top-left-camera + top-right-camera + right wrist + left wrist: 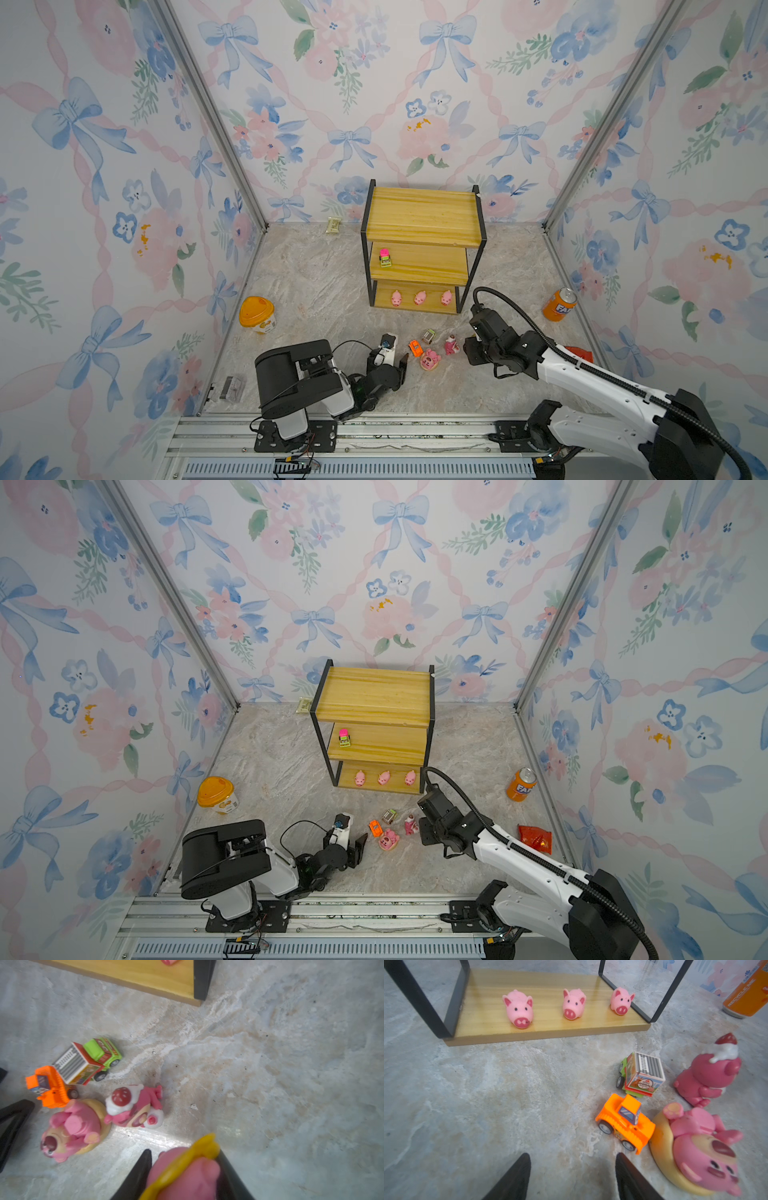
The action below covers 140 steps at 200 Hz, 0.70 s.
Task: Place and organize the plastic toys onto the shelf
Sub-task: 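Lift the pink doll with the right gripper and carry it up toward the top shelf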
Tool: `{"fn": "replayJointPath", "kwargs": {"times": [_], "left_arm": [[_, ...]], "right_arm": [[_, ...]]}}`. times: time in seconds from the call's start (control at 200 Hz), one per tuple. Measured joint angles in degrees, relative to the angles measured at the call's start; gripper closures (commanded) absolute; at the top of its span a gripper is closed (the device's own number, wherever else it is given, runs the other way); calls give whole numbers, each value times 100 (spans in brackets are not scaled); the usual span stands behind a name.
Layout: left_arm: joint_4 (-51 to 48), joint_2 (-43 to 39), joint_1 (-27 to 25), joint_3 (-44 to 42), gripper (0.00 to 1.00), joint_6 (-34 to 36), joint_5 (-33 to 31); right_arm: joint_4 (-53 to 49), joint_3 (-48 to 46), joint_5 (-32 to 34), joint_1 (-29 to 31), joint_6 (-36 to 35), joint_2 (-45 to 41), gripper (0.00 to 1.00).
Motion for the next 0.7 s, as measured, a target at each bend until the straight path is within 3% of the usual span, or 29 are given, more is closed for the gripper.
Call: {"fn": "replayJointPath", "kwargs": {"times": [0.44,0.7], "left_arm": [[15,2,0,-7,34,-28,-2],[39,2,0,-26,34,-44,-26]], "right_arm": [[-680,789,129,378,-302,-529,60],[-992,1740,122,730,-708,-647,61]]}}
